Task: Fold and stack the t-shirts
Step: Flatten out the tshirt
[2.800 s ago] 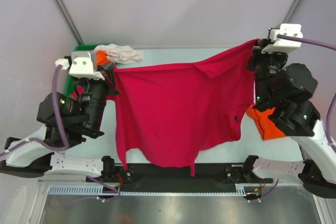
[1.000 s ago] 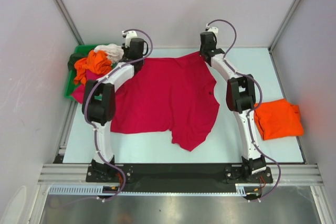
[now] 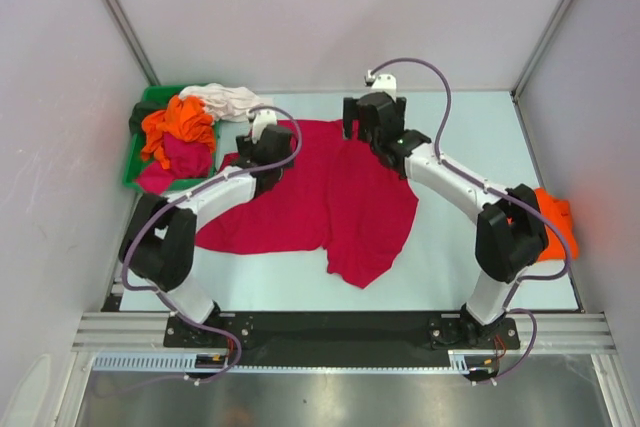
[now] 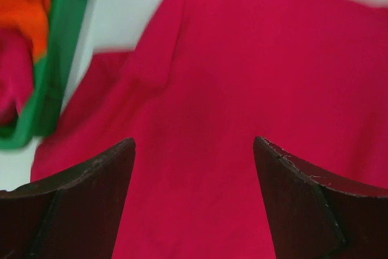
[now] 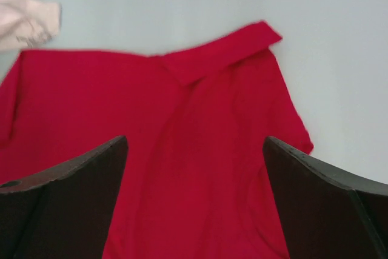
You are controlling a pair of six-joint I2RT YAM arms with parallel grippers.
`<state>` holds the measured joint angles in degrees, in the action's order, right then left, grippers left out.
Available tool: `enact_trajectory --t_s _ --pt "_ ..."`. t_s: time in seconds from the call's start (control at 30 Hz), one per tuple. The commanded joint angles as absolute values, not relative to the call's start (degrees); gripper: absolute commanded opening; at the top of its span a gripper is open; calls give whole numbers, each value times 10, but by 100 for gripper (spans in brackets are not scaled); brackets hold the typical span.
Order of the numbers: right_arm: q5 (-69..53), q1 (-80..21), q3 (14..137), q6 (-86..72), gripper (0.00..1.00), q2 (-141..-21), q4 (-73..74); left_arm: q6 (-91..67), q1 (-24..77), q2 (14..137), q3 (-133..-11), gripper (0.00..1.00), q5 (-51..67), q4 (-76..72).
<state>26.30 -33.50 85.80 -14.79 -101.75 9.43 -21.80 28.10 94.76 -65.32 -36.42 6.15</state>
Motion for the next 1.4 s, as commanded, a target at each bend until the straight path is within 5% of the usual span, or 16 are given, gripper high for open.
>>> enact_trajectory --t_s 0.0,0.3,0.4,0.53,0.6,1.03,1.37 --pt "281 -345 773 -165 100 -982 123 -272 299 895 -570 84 -330 88" --pt "238 -356 593 -236 95 -902 115 -314 397 866 -535 84 -380 159" --pt "240 -355 563 -252 84 -886 113 -317 402 853 -529 84 -380 166" --pt "251 -356 546 -280 51 -881 130 -327 402 846 -530 83 -374 179" --pt "257 -361 533 -302 46 -867 137 -331 402 843 -531 83 -363 191" --pt "332 -488 419 -466 51 -693 266 -354 411 780 -492 82 -335 210" --pt "361 -626 378 -597 51 -758 287 -366 414 763 -483 82 -321 223"
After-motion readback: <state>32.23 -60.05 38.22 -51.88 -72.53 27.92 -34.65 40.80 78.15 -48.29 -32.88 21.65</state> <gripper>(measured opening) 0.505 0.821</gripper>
